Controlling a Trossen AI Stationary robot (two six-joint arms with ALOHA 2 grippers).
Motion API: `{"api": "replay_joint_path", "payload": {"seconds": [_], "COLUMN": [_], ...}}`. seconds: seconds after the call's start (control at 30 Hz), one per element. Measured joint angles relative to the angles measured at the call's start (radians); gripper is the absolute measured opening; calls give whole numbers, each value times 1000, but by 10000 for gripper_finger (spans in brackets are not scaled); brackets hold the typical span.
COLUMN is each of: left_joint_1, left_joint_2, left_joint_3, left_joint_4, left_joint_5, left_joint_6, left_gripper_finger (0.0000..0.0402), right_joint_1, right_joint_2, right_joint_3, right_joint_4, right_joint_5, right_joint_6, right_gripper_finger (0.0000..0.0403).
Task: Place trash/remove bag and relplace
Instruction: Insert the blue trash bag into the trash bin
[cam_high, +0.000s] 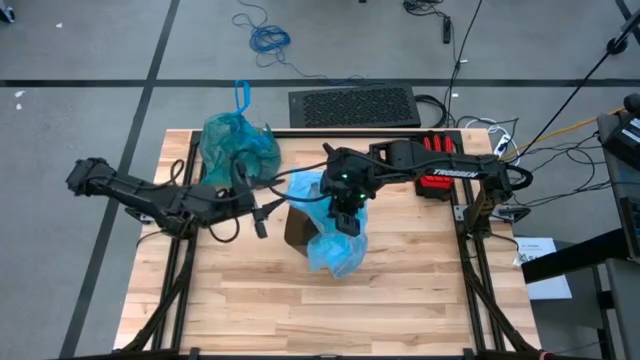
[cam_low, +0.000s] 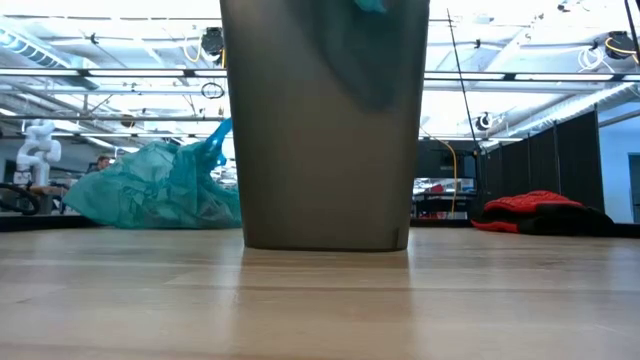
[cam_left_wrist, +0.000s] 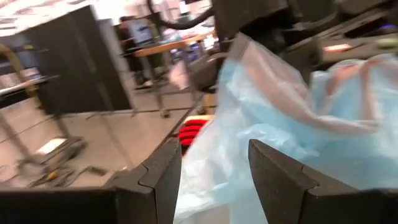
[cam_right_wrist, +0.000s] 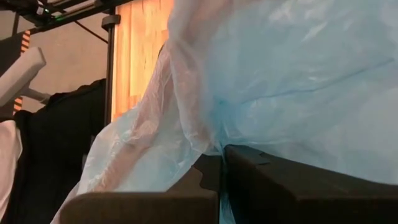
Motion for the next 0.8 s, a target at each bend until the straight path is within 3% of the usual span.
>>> {"api": "replay_joint_path", "payload": {"seconds": [0.13, 0.23, 0.47, 0.63, 0.8], "left_joint_1": [26, 30, 29, 23, 9], "left_joint_2": [3, 19, 87, 136, 169], "left_joint_3": [0, 0, 0, 0, 0], "left_joint_4": [0, -6, -28, -27, -23], "left_joint_5": [122, 135, 214, 219, 219], "left_joint_6": [0, 2, 3, 0, -1], "left_gripper_finger": [181, 162, 16, 3, 1], "right_joint_1": [3, 3, 3, 3, 3], "right_joint_2": [0, 0, 0, -1, -28], "right_joint_3": [0, 0, 0, 0, 0], "right_joint_4": [11, 14, 26, 41, 47], "right_joint_5": [0, 0, 4, 30, 37], "right_joint_6": [-2, -10, -33, -44, -57], "right_gripper_finger": [0, 0, 0, 16, 59]}}
